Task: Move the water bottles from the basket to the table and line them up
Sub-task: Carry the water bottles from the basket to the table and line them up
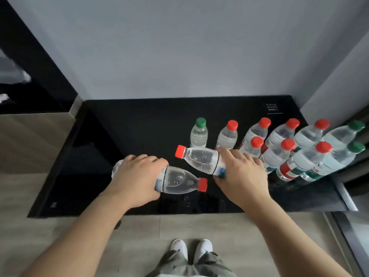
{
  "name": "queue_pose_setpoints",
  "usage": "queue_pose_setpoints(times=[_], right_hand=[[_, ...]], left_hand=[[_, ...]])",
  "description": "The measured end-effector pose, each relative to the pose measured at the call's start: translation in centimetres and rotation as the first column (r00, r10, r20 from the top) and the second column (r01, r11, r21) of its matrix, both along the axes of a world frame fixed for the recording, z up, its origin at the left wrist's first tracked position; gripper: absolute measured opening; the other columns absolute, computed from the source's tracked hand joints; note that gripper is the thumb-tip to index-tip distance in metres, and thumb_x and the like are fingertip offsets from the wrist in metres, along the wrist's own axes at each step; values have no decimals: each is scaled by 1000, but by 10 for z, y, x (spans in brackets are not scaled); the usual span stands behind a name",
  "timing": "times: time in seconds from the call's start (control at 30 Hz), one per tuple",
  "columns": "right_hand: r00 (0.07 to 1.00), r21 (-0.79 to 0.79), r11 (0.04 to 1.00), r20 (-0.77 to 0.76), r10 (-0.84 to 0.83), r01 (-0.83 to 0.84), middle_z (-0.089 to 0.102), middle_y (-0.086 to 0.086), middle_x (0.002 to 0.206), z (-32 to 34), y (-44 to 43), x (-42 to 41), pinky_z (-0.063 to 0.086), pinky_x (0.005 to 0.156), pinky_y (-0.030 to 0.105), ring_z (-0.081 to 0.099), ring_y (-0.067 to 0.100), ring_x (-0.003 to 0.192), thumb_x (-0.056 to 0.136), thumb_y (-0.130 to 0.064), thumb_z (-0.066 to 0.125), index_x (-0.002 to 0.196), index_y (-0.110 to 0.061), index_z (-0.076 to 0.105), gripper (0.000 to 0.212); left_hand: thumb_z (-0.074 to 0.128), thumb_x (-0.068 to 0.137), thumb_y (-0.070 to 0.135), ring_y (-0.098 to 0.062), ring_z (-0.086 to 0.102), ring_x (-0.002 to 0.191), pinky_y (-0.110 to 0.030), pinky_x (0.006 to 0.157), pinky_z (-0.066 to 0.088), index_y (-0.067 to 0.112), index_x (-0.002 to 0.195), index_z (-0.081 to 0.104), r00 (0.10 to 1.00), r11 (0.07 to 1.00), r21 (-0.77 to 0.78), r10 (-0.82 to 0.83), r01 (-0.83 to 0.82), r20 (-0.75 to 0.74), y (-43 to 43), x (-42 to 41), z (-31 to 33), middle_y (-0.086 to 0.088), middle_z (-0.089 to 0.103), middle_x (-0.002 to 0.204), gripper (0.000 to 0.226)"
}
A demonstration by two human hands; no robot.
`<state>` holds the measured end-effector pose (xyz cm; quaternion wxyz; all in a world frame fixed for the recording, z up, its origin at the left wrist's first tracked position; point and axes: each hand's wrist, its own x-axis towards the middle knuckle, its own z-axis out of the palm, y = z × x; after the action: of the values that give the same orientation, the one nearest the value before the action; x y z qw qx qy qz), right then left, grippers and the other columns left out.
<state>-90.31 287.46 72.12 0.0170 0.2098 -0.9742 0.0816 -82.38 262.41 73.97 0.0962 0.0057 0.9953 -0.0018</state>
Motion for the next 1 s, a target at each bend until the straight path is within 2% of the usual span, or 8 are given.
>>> queue_pose_setpoints(times=[0.17,0.43,0.63,0.77,0.87,0.93,1.0], right_hand=[[997,-2,1000,-74,26,-26,69,-2,114,-50,-2,-7,49,86,47,67,33,100,75,-43,83,138,-30,51,72],[986,-46,998,-162,31,-39,69,2,125,-154,0,-10,50,89,51,67,37,106,70,-41,88,141,-26,52,81],[973,-100,994,-229,29,-53,68,1,125,-188,7,-4,49,92,49,66,35,109,72,-42,87,143,-30,49,81],[983,-172,985,-185,-5,-28,67,-2,125,-181,10,-1,51,90,45,64,30,113,74,-49,83,144,-34,47,80],[1000,-410,912,-16,2,-9,68,-6,125,-176,11,-6,54,91,43,63,24,115,72,-45,87,142,-34,49,80],[997,-570,821,71,31,15,69,-14,114,-174,11,-10,54,84,33,64,15,107,73,-40,91,136,-32,53,74],[992,-703,708,123,34,63,67,-20,107,-173,8,-9,51,80,23,65,5,100,74,-38,91,130,-31,55,67]], left_hand=[[75,70,40,-9,56,100,-34,92,44,43,119,51,999,999,13,36,-35,-33,-1,-4,-47,19,59,104,55],[70,70,35,-10,55,98,-32,88,41,42,114,52,990,999,-11,50,-52,-132,-5,-4,-146,17,59,99,47],[74,65,36,-11,54,91,-37,86,45,43,111,53,968,996,87,39,-18,-248,-3,6,-184,17,58,94,51],[77,65,34,-8,56,85,-35,77,51,42,107,56,950,976,220,64,5,-306,3,10,-175,18,59,92,48],[83,65,31,-7,61,85,-30,69,54,42,109,58,938,893,449,173,-22,-299,6,12,-168,20,63,95,51],[88,65,29,-5,64,87,-26,67,56,41,110,61,925,784,620,253,-23,-285,9,9,-166,21,66,96,54],[91,64,27,-5,67,89,-24,72,57,38,107,64,894,635,772,357,-20,-271,14,6,-167,19,70,95,52]])
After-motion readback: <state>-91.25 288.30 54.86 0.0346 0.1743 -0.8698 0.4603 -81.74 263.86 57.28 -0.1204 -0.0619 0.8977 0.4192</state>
